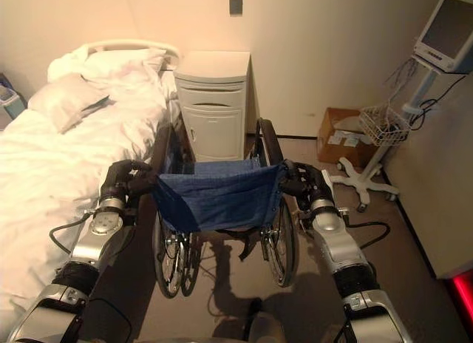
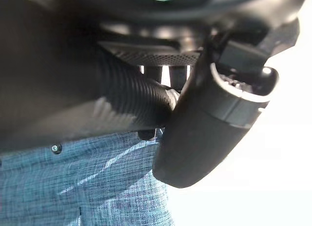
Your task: Push the wheelchair next to the bed
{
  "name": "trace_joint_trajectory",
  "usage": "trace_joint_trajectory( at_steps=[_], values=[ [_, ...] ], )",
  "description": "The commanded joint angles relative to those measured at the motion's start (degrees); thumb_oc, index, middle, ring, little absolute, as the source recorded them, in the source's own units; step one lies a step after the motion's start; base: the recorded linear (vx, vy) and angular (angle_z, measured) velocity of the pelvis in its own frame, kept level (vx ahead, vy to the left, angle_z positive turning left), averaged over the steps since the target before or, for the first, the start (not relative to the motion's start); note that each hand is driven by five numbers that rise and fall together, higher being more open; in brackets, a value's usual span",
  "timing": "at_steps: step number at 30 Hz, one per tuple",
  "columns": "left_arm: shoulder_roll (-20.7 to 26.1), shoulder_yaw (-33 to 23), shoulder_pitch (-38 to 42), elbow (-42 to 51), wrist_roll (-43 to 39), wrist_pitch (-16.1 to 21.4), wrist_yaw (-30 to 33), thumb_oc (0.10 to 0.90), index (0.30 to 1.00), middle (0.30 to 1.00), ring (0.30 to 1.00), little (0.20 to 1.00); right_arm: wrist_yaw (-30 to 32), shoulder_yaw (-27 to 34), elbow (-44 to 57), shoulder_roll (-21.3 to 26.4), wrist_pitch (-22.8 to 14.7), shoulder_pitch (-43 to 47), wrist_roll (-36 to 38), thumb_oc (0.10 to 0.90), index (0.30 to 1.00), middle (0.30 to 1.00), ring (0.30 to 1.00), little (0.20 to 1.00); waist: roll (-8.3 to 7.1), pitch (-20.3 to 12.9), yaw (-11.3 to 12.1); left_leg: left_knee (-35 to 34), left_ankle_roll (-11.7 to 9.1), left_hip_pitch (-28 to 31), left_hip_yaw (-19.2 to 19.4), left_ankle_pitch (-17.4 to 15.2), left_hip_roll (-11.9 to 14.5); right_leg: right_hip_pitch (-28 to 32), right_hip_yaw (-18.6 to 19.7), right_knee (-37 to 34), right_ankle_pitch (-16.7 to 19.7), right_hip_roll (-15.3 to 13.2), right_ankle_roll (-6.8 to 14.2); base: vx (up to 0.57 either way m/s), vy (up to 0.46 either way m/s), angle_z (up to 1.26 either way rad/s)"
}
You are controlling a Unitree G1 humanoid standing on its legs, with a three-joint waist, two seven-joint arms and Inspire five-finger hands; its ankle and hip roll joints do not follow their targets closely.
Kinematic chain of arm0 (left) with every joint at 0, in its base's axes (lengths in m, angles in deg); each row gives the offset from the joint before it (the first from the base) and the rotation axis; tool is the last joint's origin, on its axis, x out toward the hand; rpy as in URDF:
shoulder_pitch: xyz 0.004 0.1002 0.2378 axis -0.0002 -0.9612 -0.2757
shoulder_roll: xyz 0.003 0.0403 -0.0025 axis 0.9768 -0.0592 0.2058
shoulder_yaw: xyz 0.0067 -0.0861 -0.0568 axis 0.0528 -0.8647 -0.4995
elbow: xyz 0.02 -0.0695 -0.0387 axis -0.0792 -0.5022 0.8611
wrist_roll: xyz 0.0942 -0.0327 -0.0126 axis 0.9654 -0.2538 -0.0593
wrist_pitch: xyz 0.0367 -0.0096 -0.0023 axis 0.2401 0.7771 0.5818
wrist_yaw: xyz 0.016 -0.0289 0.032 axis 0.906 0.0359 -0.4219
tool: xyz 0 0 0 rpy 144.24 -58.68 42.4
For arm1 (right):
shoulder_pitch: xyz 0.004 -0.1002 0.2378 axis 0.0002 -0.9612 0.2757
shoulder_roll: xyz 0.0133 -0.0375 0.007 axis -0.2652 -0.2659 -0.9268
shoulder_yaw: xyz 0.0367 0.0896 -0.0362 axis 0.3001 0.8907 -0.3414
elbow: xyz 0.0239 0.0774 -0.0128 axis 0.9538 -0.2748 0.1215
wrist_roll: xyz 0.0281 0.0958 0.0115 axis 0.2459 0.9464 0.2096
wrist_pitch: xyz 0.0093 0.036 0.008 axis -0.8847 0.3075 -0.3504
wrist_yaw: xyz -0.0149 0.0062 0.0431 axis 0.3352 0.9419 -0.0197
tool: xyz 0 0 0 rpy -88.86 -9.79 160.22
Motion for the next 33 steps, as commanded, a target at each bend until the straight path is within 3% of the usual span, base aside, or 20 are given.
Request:
trace_joint_trajectory(
  at_steps=[1,2,3,4,6,7,8,9,12,13,14,24,33],
  values=[
    [0.0,2.6,0.2,-1.6,1.7,-0.9,0.1,0.400,0.300,0.300,0.300,0.300,-5.0,-8.0,-3.3,0.9,1.0,-4.6,-1.7,0.400,0.300,0.300,0.300,0.300,0.08,3.6,-0.1,-0.5,0.5,-4.7,1.1,11.2,0.3,10.1,-1.1,-15.5,7.0,0.7,4.4,0.25,0.153,-0.08],
    [0.1,2.8,0.7,-1.3,1.1,-0.6,1.1,0.400,0.300,0.300,0.300,0.300,-4.1,-8.6,-4.0,0.9,0.9,-3.1,-1.3,0.400,0.300,0.300,0.300,0.300,0.78,5.1,1.8,-14.0,0.0,-7.4,-0.8,15.4,1.9,14.6,0.6,-16.5,5.6,1.8,5.0,0.24,0.163,-0.25],
    [-0.2,3.1,0.4,-0.8,0.7,-0.5,1.9,0.400,0.300,0.300,0.300,0.300,-4.7,-8.3,-3.9,1.1,0.8,-3.2,-1.7,0.400,0.300,0.300,0.300,0.300,0.42,5.4,2.5,-11.5,0.4,-9.1,-3.2,14.3,0.7,15.2,0.9,-16.7,5.4,1.3,5.0,0.32,0.226,-0.31],
    [-0.6,2.5,0.2,-0.1,1.3,-1.0,1.7,0.400,0.300,0.300,0.300,0.300,-4.0,-8.6,-3.2,1.0,1.8,-3.1,-1.5,0.400,0.300,0.300,0.300,0.300,0.31,4.9,2.4,-14.0,1.5,-7.4,-2.8,11.5,-0.3,14.3,0.9,-16.1,4.7,0.8,5.3,0.18,0.138,-0.22],
    [-0.5,2.6,0.4,0.2,1.5,-1.8,1.5,0.400,0.300,0.300,0.300,0.300,-3.8,-8.4,-3.5,0.6,1.2,-4.0,-1.8,0.400,0.300,0.300,0.300,0.300,1.34,3.9,2.2,-20.7,1.7,-3.7,-2.8,11.3,-0.7,13.3,-0.8,-15.1,4.3,0.5,5.9,0.16,0.137,-0.33],
    [-0.1,2.6,0.4,0.2,1.3,-2.0,1.5,0.435,0.352,0.352,0.352,0.352,-4.0,-8.3,-3.8,0.6,0.8,-4.2,-1.9,0.400,0.300,0.300,0.300,0.300,1.63,3.6,2.2,-22.2,1.8,-2.7,-3.0,11.3,-1.0,13.1,-1.2,-15.0,4.3,0.5,6.1,0.17,0.104,-0.26],
    [0.4,2.2,0.5,0.2,1.2,-2.0,1.1,0.593,0.589,0.589,0.589,0.589,-4.4,-8.1,-4.3,0.6,0.3,-4.2,-2.0,0.400,0.300,0.300,0.300,0.300,1.98,3.3,2.2,-24.0,1.7,-1.3,-3.0,11.5,-1.1,13.0,-1.4,-14.9,4.2,0.4,6.4,0.19,0.067,-0.05],
    [0.8,1.6,0.4,0.0,1.4,-1.7,0.4,0.800,0.900,0.900,0.900,0.900,-5.2,-7.6,-5.4,0.6,-0.5,-4.3,-2.1,0.400,0.300,0.300,0.300,0.300,2.23,2.5,2.3,-25.6,1.8,-0.1,-2.5,11.4,-1.1,13.1,-1.9,-15.5,4.1,0.2,6.5,0.18,0.046,-0.03],
    [0.7,1.2,-0.6,0.5,1.9,-2.1,-1.2,0.800,0.900,0.900,0.900,0.900,-6.5,-6.9,-8.0,0.7,-1.0,-3.8,-1.7,0.408,0.312,0.312,0.312,0.312,2.63,1.2,3.0,-27.9,2.1,1.0,-2.9,11.4,-1.7,13.3,-1.8,-16.1,3.8,0.4,6.8,0.17,0.008,-0.05],
    [0.6,1.2,-0.6,0.6,2.2,-2.2,-1.2,0.800,0.900,0.900,0.900,0.900,-6.5,-6.8,-8.2,0.7,-0.9,-3.7,-1.5,0.488,0.432,0.432,0.432,0.432,2.64,1.1,3.0,-28.1,2.1,1.1,-2.8,11.4,-1.6,13.4,-1.8,-16.1,3.8,0.4,6.8,0.16,-0.006,-0.30],
    [0.7,1.4,-0.6,0.6,2.8,-2.4,-1.1,0.800,0.900,0.900,0.900,0.900,-6.6,-6.9,-8.9,0.7,-0.7,-3.4,-0.9,0.800,0.900,0.900,0.900,0.900,2.66,0.8,3.1,-28.3,2.2,1.4,-2.6,11.3,-1.6,13.5,-2.0,-16.1,3.6,0.4,6.8,0.12,-0.002,-0.35],
    [2.0,1.2,-0.8,-1.0,3.5,-2.9,-2.1,0.800,0.900,0.900,0.900,0.900,-4.7,-7.3,-9.5,0.6,1.3,-2.2,-1.7,0.800,0.900,0.900,0.900,0.900,3.26,0.6,3.1,-29.8,2.6,2.6,-2.3,11.5,-1.6,14.4,-1.4,-16.8,3.4,0.6,6.8,0.10,0.018,-0.07],
    [2.8,-0.3,-3.4,1.5,4.3,-1.9,-2.6,0.800,0.900,0.900,0.900,0.900,-4.6,-6.3,-5.0,3.2,2.7,-3.5,-5.5,0.800,0.900,0.900,0.900,0.900,3.10,0.8,3.1,-30.6,3.1,3.7,-1.7,11.2,-1.7,15.5,-1.4,-17.6,3.1,0.9,6.9,0.05,0.003,-0.04]
  ],
)
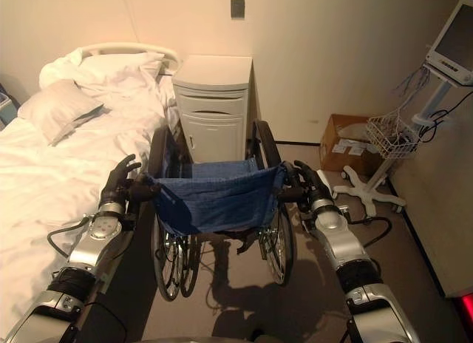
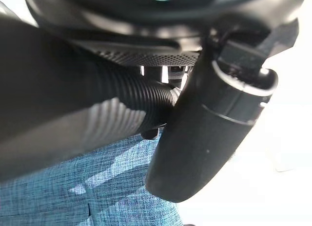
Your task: Push the wheelchair next to the bed
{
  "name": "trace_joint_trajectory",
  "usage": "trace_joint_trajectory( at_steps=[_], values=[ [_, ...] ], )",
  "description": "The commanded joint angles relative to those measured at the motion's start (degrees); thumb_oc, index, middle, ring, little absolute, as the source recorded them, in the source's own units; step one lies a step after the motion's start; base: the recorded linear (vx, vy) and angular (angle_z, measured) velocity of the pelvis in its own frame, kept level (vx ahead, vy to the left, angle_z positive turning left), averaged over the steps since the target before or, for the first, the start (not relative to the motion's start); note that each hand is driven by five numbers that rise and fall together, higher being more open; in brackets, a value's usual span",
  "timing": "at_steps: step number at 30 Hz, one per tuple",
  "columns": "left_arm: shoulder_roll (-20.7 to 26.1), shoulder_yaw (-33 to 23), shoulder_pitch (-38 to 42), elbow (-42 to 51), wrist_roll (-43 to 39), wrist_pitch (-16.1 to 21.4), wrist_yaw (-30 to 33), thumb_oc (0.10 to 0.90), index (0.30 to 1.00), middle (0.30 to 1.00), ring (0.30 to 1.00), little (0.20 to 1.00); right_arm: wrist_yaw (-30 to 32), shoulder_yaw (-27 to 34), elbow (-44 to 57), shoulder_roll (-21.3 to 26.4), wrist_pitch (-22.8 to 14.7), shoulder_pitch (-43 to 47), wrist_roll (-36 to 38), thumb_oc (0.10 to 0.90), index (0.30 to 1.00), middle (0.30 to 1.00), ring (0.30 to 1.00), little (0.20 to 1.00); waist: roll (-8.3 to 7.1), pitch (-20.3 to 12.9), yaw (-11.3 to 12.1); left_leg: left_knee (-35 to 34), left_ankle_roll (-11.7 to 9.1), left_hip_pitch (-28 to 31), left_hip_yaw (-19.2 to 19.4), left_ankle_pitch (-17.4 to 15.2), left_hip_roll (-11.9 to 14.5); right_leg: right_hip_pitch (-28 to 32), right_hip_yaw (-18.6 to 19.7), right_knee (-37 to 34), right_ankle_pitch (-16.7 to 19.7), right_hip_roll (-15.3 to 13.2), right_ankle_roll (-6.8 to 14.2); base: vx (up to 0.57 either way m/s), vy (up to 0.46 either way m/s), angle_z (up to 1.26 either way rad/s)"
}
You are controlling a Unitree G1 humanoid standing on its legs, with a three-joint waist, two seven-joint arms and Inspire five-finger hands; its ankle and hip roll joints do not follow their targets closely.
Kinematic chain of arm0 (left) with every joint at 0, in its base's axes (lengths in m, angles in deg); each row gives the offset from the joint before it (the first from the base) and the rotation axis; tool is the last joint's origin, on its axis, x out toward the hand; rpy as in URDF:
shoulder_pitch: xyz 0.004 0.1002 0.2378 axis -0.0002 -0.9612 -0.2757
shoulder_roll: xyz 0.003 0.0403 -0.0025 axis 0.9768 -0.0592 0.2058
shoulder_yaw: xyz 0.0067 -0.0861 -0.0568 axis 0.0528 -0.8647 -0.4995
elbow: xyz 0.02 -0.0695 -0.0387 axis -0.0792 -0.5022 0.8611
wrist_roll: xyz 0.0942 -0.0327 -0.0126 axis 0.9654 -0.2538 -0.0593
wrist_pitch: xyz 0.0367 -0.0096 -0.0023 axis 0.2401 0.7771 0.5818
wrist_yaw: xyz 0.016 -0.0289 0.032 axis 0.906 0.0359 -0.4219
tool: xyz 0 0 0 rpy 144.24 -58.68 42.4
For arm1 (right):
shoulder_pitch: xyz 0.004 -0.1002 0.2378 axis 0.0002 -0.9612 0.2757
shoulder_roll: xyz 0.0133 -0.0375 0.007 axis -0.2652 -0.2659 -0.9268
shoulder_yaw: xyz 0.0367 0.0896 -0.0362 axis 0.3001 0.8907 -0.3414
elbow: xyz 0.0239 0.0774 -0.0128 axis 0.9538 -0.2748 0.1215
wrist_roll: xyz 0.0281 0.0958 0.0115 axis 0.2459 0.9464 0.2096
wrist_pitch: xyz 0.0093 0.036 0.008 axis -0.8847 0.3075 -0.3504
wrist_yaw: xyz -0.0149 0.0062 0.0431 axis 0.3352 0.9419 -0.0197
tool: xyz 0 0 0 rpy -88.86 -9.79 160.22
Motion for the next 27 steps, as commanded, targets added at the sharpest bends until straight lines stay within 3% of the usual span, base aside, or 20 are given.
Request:
trace_joint_trajectory(
  at_steps=[1,11,18,23,27],
  values=[
    [0.8,0.3,0.3,-3.4,4.0,0.3,-1.0,0.800,0.900,0.900,0.900,0.900,-0.8,-4.6,-4.0,1.5,4.4,-3.7,-5.3,0.800,0.900,0.900,0.900,0.900,-0.51,1.1,-0.8,0.7,-0.1,-2.7,-1.5,-1.9,-1.6,3.0,-0.4,-0.2,-1.0,-2.7,3.5,0.03,-0.018,0.02],
    [1.9,-3.8,-5.1,8.6,5.3,3.2,1.2,0.800,0.900,0.900,0.900,0.900,4.6,1.8,8.7,4.2,3.0,-5.9,-11.3,0.800,0.900,0.900,0.900,0.900,-0.86,1.7,-0.5,0.9,0.3,-2.5,-1.6,-2.5,-1.5,3.2,-0.4,0.3,-1.9,-2.4,3.3,0.00,0.000,0.00],
    [3.0,-12.5,-14.0,23.5,6.6,3.8,-0.7,0.800,0.900,0.900,0.900,0.900,8.6,11.9,20.7,5.7,-1.1,-14.1,-17.8,0.800,0.900,0.900,0.900,0.900,-0.76,2.2,-0.2,0.7,0.6,-2.4,-1.3,-3.1,-1.3,3.1,-0.5,0.4,-2.7,-2.0,3.2,0.00,-0.001,0.01],
    [4.2,-16.7,-17.5,27.9,4.5,3.0,-3.6,0.800,0.900,0.900,0.900,0.900,10.5,16.4,24.3,6.6,-1.5,-17.2,-21.6,0.800,0.900,0.900,0.900,0.900,-0.58,2.2,-0.4,0.3,0.5,-2.2,-0.9,-3.3,-1.3,3.2,-0.8,0.1,-2.9,-1.8,3.3,0.00,0.000,0.00],
    [5.2,-19.8,-19.1,29.6,4.8,4.1,-1.9,0.800,0.900,0.900,0.900,0.900,13.7,18.3,25.7,7.3,-1.1,-18.2,-25.2,0.800,0.900,0.900,0.900,0.900,-0.46,1.9,-0.4,0.0,0.4,-2.0,-0.6,-3.3,-1.3,3.3,-0.8,-0.2,-3.1,-1.7,3.3,0.00,0.000,0.00]
  ],
)
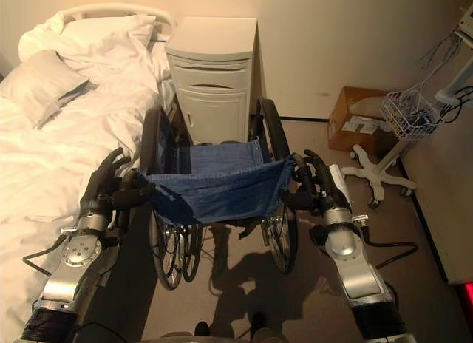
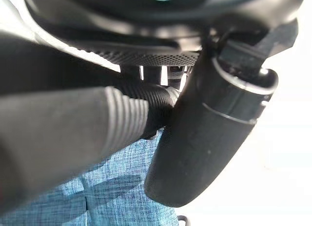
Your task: Push the wheelchair next to the bed
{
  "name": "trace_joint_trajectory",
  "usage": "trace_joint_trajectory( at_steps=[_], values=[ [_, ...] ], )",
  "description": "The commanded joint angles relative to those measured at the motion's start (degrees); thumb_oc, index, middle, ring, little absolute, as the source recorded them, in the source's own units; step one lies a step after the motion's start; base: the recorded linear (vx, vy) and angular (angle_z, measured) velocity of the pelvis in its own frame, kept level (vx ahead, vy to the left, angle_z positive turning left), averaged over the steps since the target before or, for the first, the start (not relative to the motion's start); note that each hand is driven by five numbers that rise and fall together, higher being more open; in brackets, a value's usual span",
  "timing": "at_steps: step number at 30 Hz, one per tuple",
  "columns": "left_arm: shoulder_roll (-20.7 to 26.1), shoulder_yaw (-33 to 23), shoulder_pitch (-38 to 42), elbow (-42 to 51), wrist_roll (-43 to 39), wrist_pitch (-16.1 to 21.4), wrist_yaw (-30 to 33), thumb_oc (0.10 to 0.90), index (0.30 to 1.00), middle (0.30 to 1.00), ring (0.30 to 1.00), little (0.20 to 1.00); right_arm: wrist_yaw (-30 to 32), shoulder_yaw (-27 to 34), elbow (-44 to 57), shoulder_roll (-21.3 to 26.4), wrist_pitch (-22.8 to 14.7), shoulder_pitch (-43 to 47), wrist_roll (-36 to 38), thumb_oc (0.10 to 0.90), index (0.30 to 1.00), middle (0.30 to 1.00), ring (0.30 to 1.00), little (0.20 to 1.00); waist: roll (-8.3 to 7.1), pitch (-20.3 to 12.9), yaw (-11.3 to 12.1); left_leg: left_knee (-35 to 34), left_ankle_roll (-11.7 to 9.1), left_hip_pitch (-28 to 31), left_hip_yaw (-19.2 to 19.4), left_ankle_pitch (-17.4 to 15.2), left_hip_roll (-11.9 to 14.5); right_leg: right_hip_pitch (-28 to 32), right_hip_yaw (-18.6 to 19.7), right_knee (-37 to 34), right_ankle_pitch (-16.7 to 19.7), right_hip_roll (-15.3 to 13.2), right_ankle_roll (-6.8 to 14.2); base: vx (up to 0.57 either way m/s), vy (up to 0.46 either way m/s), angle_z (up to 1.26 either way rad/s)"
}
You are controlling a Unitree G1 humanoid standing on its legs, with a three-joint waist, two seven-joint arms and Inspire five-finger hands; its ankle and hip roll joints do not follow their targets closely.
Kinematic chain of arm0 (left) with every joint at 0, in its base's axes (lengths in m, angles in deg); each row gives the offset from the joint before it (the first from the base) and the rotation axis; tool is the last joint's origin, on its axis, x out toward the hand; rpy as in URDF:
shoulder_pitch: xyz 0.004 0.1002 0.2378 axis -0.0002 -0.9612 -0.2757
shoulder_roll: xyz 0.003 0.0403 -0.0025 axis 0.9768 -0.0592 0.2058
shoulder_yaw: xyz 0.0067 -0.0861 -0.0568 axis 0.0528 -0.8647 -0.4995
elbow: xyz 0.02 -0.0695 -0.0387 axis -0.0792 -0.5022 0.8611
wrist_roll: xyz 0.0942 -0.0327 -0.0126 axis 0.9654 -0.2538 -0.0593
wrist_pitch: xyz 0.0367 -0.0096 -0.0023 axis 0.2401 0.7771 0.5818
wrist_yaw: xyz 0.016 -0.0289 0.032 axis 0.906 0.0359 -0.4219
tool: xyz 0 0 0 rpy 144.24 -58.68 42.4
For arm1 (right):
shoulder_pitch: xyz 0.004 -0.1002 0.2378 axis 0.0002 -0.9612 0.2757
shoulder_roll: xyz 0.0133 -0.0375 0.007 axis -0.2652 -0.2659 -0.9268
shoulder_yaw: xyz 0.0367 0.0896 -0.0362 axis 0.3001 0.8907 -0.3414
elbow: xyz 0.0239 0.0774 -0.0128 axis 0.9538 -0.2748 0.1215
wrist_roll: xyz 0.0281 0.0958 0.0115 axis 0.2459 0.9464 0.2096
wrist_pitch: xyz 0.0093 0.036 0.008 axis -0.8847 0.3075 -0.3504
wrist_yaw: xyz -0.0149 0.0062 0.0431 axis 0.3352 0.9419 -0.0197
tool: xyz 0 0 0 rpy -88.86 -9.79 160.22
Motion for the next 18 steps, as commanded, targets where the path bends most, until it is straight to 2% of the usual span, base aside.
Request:
trace_joint_trajectory(
  at_steps=[1,4,6,10,14,16,17,18],
  values=[
    [6.5,-8.9,-0.4,1.4,2.7,5.1,2.6,0.800,0.900,0.900,0.900,0.900,10.0,10.7,-3.2,6.2,-0.4,-0.2,-7.9,0.800,0.900,0.900,0.900,0.900,-1.46,-2.9,-0.3,2.4,-0.4,-2.6,-0.6,-3.1,-1.4,0.5,-0.8,6.0,-5.1,-2.8,2.7,0.00,0.000,0.00],
    [7.4,-9.1,-0.1,1.8,2.1,3.0,1.2,0.800,0.900,0.900,0.900,0.900,11.6,10.5,-3.3,7.2,1.1,0.4,-11.1,0.800,0.900,0.900,0.900,0.900,-1.30,-3.1,-0.2,2.3,-0.4,-2.6,-0.7,-3.2,-1.5,0.7,-0.7,5.8,-5.2,-2.8,2.7,0.00,0.000,0.00],
    [8.0,-9.1,0.6,1.8,-0.1,-0.1,-2.5,0.800,0.900,0.900,0.900,0.900,12.3,10.1,-3.3,8.0,2.5,1.1,-12.9,0.800,0.900,0.900,0.900,0.900,-1.16,-3.1,0.0,2.2,-0.4,-2.5,-0.7,-3.2,-1.6,0.7,-0.6,5.7,-5.2,-2.8,2.7,0.00,0.000,0.00],
    [9.0,-8.5,2.0,1.0,-5.4,-4.5,-8.1,0.800,0.900,0.900,0.900,0.900,10.1,9.4,-3.9,9.2,3.3,2.7,-8.6,0.800,0.900,0.900,0.900,0.900,-0.90,-3.2,0.0,2.0,-0.5,-2.4,-0.6,-3.1,-1.6,0.7,-0.6,5.6,-5.1,-2.8,2.8,0.00,0.000,0.00],
    [11.0,-8.5,4.2,-2.9,-12.1,-7.5,-10.4,0.800,0.900,0.900,0.900,0.900,2.8,8.5,-6.5,10.1,2.1,4.5,8.9,0.800,0.900,0.900,0.900,0.900,-0.77,-3.5,-0.1,1.6,-0.6,-2.2,-0.5,-3.0,-1.7,0.8,-0.8,5.3,-4.9,-3.1,3.0,0.00,0.000,0.00],
    [11.6,-8.9,5.5,-7.7,-18.0,-8.3,-12.8,0.800,0.900,0.900,0.900,0.900,-2.1,8.3,-11.4,9.6,-0.1,5.6,20.5,0.800,0.900,0.900,0.900,0.900,-0.76,-3.8,-0.2,1.5,-0.7,-2.1,-0.2,-2.9,-1.6,0.9,-1.3,5.3,-4.8,-3.3,3.1,0.00,0.000,0.00],
    [12.0,-8.9,5.9,-9.7,-20.0,-8.1,-13.6,0.800,0.900,0.900,0.900,0.900,-3.3,8.4,-13.6,9.9,-0.9,6.1,23.4,0.800,0.900,0.900,0.900,0.900,-0.77,-3.9,-0.2,1.5,-0.8,-2.1,-0.1,-2.8,-1.6,0.9,-1.5,5.3,-4.8,-3.4,3.1,0.00,0.000,0.00],
    [12.9,-8.9,7.1,-13.2,-24.4,-8.3,-14.4,0.800,0.900,0.900,0.900,0.900,-6.2,8.4,-17.6,11.1,-1.9,7.4,30.0,0.800,0.900,0.900,0.900,0.900,-0.75,-4.2,-0.1,1.5,-0.9,-2.2,0.0,-2.7,-1.6,1.0,-1.9,5.1,-4.7,-3.6,3.2,0.00,0.000,0.00]
  ],
)
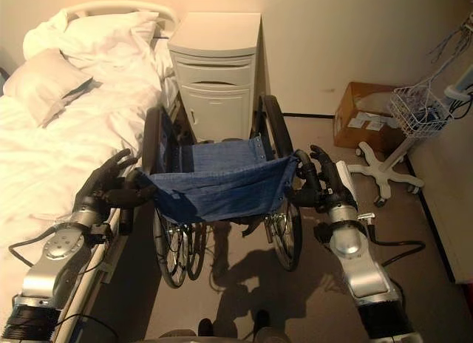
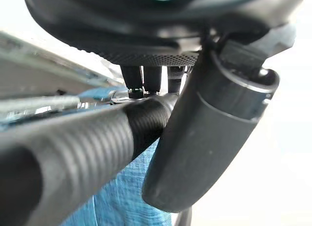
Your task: Push the wheelchair next to the bed
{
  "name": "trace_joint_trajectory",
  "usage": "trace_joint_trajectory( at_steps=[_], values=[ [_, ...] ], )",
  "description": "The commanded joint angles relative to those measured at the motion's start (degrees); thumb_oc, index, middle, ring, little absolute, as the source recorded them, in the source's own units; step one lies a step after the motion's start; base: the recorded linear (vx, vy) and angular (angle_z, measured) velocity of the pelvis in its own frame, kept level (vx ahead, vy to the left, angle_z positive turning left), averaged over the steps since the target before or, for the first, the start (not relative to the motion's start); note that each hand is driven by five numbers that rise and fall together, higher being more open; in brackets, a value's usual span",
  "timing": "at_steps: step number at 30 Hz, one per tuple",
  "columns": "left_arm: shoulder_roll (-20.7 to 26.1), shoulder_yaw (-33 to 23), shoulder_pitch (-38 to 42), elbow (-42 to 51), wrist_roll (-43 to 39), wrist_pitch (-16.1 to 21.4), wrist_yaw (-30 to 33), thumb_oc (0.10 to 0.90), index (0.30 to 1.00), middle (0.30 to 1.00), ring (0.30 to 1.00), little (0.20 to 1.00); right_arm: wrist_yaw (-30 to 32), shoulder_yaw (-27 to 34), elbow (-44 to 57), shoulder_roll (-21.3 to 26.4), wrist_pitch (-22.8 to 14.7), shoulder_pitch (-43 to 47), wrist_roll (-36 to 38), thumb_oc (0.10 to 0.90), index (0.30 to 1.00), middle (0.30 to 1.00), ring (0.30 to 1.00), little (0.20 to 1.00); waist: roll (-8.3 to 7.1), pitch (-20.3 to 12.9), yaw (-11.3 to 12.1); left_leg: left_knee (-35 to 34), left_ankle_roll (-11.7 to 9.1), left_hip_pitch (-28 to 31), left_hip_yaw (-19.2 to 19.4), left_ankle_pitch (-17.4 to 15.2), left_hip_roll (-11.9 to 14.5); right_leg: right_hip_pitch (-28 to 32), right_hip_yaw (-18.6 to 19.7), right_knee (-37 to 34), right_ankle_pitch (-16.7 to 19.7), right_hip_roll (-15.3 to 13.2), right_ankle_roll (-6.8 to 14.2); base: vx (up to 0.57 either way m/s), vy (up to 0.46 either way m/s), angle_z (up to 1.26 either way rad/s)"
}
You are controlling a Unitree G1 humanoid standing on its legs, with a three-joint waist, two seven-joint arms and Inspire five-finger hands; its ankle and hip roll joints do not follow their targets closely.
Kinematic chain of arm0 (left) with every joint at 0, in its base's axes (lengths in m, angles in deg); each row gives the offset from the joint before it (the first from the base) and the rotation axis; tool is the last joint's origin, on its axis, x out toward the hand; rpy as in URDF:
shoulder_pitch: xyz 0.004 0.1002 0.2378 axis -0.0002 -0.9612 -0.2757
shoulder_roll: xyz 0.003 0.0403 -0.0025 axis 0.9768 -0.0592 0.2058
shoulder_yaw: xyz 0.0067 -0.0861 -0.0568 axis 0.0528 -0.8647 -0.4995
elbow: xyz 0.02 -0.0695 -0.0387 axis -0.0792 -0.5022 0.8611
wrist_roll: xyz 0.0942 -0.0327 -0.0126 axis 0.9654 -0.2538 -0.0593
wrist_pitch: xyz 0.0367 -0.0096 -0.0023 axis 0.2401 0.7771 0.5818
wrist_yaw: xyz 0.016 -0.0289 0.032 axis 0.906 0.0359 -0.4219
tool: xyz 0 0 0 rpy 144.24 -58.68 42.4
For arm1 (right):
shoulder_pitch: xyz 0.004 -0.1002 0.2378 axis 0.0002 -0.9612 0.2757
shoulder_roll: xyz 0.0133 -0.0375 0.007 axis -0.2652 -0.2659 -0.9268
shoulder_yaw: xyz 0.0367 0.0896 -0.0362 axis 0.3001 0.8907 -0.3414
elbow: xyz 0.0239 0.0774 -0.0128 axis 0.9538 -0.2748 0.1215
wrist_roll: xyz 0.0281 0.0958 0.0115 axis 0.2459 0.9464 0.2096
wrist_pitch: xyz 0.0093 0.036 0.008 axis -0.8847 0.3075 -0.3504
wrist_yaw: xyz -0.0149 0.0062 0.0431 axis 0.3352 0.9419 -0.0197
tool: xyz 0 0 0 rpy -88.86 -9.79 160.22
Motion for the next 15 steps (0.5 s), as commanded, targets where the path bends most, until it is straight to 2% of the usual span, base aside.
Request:
trace_joint_trajectory(
  at_steps=[1,2,3,5,7,11,15],
  values=[
    [6.9,-4.7,3.7,-10.6,-9.6,-0.1,-1.3,0.800,0.900,0.900,0.900,0.900,-3.4,7.2,-12.4,8.3,-2.1,3.9,13.0,0.800,0.900,0.900,0.900,0.900,-1.71,-4.7,-0.4,1.5,-0.9,-2.9,0.0,-2.7,-1.5,0.4,-2.0,5.1,-4.7,-3.5,3.2,0.00,0.000,0.00],
    [7.2,-4.7,4.0,-11.6,-10.8,-0.1,-1.8,0.800,0.900,0.900,0.900,0.900,-4.4,7.3,-13.6,8.7,-2.4,4.3,14.4,0.800,0.900,0.900,0.900,0.900,-1.71,-4.8,-0.4,1.4,-0.9,-2.8,0.0,-2.7,-1.5,0.4,-2.1,5.1,-4.7,-3.5,3.2,-0.01,0.006,-0.04],
    [8.7,-4.7,5.3,-16.1,-16.5,-0.3,-3.9,0.800,0.900,0.900,0.900,0.900,-7.7,7.5,-18.6,10.6,-2.9,6.1,20.5,0.800,0.900,0.900,0.900,0.900,-1.70,-5.1,-0.3,1.5,-0.9,-2.8,0.2,-2.7,-1.6,0.6,-2.5,4.9,-4.7,-3.6,3.2,-0.01,0.006,-0.05],
    [9.2,-4.6,5.7,-17.2,-18.1,-0.4,-4.5,0.800,0.900,0.900,0.900,0.900,-8.5,7.3,-19.8,11.2,-2.9,6.8,21.9,0.800,0.900,0.900,0.900,0.900,-1.68,-5.1,-0.3,1.5,-1.0,-2.8,0.2,-2.8,-1.6,0.6,-2.6,4.9,-4.7,-3.7,3.2,0.00,0.005,-0.05],
    [10.5,-4.9,6.8,-21.8,-22.9,-0.8,-7.2,0.800,0.900,0.900,0.900,0.900,-10.2,6.8,-23.2,13.2,-2.9,8.6,26.3,0.800,0.900,0.900,0.900,0.900,-1.70,-5.3,-0.3,1.5,-1.0,-2.7,0.4,-2.8,-1.6,0.8,-2.8,4.7,-4.7,-3.7,3.1,0.00,0.000,0.00],
    [12.5,-5.3,8.5,-29.6,-29.3,2.4,-10.2,0.800,0.900,0.900,0.900,0.900,-11.7,5.8,-29.2,16.7,-3.1,11.5,30.7,0.800,0.900,0.900,0.900,0.900,-1.98,-5.5,-0.2,1.5,-1.1,-2.6,0.5,-3.1,-1.8,1.3,-2.9,4.3,-4.8,-3.5,3.1,0.00,0.000,0.00],
    [13.1,-5.7,9.2,-32.3,-32.0,4.8,-10.4,0.800,0.900,0.900,0.900,0.900,-10.6,6.3,-32.9,19.0,-4.4,13.1,33.7,0.800,0.900,0.900,0.900,0.900,-2.35,-5.8,-0.1,1.4,-1.2,-2.5,0.4,-3.2,-1.9,1.5,-2.9,4.0,-5.0,-3.3,2.9,0.00,0.000,0.00]
  ],
)
